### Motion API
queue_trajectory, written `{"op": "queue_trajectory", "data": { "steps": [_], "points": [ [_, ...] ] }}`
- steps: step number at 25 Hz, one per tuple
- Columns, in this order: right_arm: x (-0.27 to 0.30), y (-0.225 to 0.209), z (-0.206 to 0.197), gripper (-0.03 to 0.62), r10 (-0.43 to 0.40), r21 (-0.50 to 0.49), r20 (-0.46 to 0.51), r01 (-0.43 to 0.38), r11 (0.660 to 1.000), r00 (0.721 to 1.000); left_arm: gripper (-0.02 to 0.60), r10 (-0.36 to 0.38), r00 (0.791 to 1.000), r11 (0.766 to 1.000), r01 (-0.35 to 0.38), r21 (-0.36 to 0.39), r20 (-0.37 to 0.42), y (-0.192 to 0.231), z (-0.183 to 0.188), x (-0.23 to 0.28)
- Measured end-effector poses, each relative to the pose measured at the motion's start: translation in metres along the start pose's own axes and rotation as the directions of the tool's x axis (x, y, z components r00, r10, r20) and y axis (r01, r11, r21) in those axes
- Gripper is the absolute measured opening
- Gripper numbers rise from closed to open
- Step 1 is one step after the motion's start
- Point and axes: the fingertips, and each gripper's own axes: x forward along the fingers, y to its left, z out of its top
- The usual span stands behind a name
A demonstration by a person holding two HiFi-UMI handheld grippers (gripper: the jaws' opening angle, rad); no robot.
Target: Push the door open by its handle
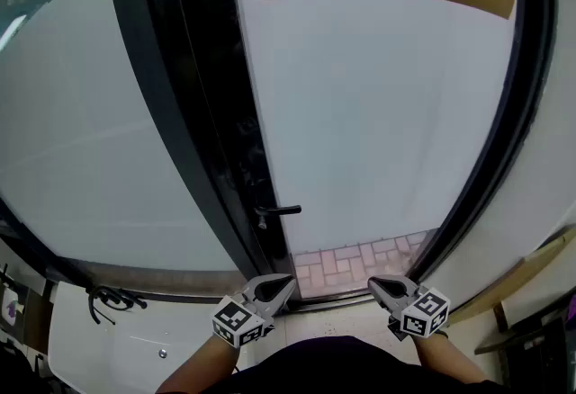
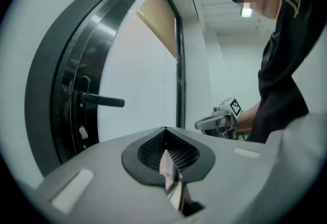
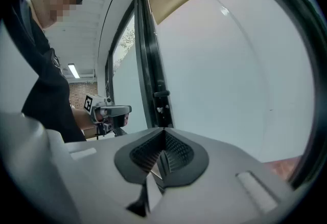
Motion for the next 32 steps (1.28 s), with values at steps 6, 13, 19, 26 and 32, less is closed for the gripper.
{"op": "queue_trajectory", "data": {
  "steps": [6, 13, 19, 26, 32],
  "points": [
    [-0.002, -0.001, -0.006, 0.000, -0.005, 0.010, -0.007, 0.005, 1.000, 1.000, 0.093, 0.107, 0.981, 0.919, -0.037, 0.392, -0.160, 0.040, 0.034, 0.024],
    [-0.008, -0.003, -0.012, 0.000, -0.012, 0.028, -0.002, 0.012, 1.000, 1.000, 0.183, 0.323, 0.897, 0.648, 0.022, 0.761, -0.300, 0.076, 0.064, 0.073],
    [-0.018, -0.010, -0.019, 0.000, -0.026, 0.052, 0.011, 0.025, 0.998, 1.000, 0.183, 0.461, 0.763, 0.499, 0.199, 0.843, -0.453, 0.110, 0.036, 0.110],
    [-0.021, -0.023, -0.018, 0.000, -0.032, 0.059, 0.018, 0.031, 0.998, 0.999, 0.179, 0.512, 0.675, 0.496, 0.273, 0.824, -0.532, 0.133, 0.004, 0.126],
    [-0.015, -0.034, -0.022, 0.000, -0.020, 0.070, 0.006, 0.019, 0.997, 1.000, 0.048, 0.634, 0.650, 0.337, 0.254, 0.906, -0.418, 0.150, 0.001, 0.131]
  ]
}}
